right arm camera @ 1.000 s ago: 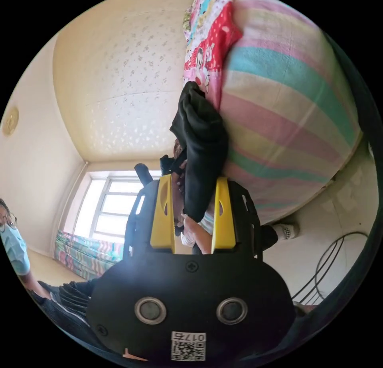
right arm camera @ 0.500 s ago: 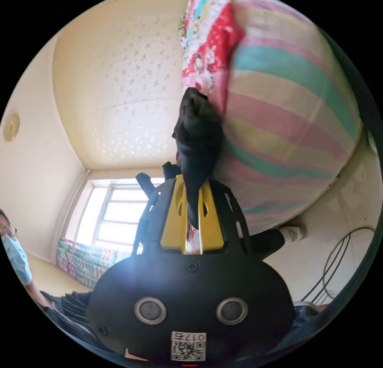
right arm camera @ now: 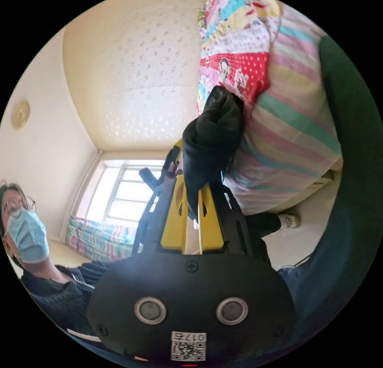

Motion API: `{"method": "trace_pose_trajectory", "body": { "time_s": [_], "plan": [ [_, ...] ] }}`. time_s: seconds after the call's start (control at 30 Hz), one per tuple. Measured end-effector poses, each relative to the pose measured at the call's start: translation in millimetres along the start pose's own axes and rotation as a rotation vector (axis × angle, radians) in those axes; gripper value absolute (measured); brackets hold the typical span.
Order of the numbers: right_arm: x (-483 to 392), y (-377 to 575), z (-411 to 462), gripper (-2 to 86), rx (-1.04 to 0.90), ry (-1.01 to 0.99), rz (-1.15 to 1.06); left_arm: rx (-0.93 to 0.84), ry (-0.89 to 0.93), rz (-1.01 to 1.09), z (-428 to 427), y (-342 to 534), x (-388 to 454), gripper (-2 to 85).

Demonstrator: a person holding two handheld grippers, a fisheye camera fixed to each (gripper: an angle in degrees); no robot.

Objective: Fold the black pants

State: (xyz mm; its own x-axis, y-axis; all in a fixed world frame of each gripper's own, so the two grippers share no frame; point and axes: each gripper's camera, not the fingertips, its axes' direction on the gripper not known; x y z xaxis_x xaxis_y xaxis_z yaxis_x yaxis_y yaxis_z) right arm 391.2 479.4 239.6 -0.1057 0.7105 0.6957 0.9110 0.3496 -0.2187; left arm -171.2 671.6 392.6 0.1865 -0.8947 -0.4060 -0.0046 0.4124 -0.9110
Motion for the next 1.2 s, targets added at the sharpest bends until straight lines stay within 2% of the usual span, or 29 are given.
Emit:
{"method": "trace_pose_trajectory", "body": {
  "time_s": [0.1, 0.2, 0.33, 0.47, 0.53, 0.57, 0.6, 0.7, 0.83, 0.93, 1.0, 1.1, 1.17, 1.2],
  "plan": [
    [-22.1, 6.2, -17.0, 3.8, -0.050, 0.029, -0.113, -0.178, 0.019, 0.100, 39.0, -23.6, 18.5, -0.8],
    [-30.5, 10.3, -27.9, 3.2, -0.097, 0.020, -0.155, -0.459, 0.176, 0.204, 130.1, 0.7, 47.6, -0.9],
    [-18.6, 9.3, -39.0, 2.1, -0.160, 0.058, -0.072, -0.514, 0.261, 0.232, 153.3, 12.5, 63.4, -0.9],
    [-23.0, 10.5, -53.7, 1.7, -0.128, 0.014, -0.053, -0.451, 0.280, 0.208, 121.1, -11.2, 53.8, -0.9],
    [-30.2, 7.2, -55.0, 1.6, -0.126, 0.029, -0.074, -0.387, 0.195, 0.252, 105.2, -10.3, 56.3, -1.0],
    [-34.7, 3.3, -53.6, 1.7, -0.134, 0.040, -0.094, -0.416, 0.185, 0.280, 110.3, -6.2, 60.5, -1.0],
    [-36.5, 0.8, -52.3, 1.7, -0.139, 0.050, -0.103, -0.519, 0.170, 0.308, 131.0, 6.5, 69.7, -1.0],
    [-38.0, -15.1, -42.5, 1.9, -0.190, 0.101, -0.102, -0.511, 0.150, 0.328, 138.8, 23.5, 79.2, -1.0],
    [-43.8, -40.7, -39.8, 2.8, -0.205, -0.033, -0.064, -0.390, 0.249, 0.193, 92.3, 21.8, 40.8, -1.0],
    [-59.4, -67.1, -32.4, 3.3, -0.234, 0.005, -0.090, -0.250, 0.200, 0.127, 52.8, 43.7, 12.6, -0.9],
    [-65.1, -83.5, -23.7, 3.6, -0.248, 0.025, -0.086, -0.370, 0.241, 0.172, 69.1, 61.4, 16.5, -0.9],
    [-50.9, -116.9, -1.7, 4.3, -0.270, -0.054, 0.060, -0.295, 0.216, 0.201, 57.2, 76.3, 15.1, -0.9],
    [-40.7, -144.8, 17.7, 4.8, -0.244, -0.201, 0.186, -0.216, 0.254, 0.144, 35.7, 81.2, -1.2, -0.9],
    [-42.7, -152.2, 23.1, 4.8, -0.238, -0.210, 0.192, -0.128, 0.274, 0.073, 16.9, 89.6, -17.1, -0.9]
  ]
}}
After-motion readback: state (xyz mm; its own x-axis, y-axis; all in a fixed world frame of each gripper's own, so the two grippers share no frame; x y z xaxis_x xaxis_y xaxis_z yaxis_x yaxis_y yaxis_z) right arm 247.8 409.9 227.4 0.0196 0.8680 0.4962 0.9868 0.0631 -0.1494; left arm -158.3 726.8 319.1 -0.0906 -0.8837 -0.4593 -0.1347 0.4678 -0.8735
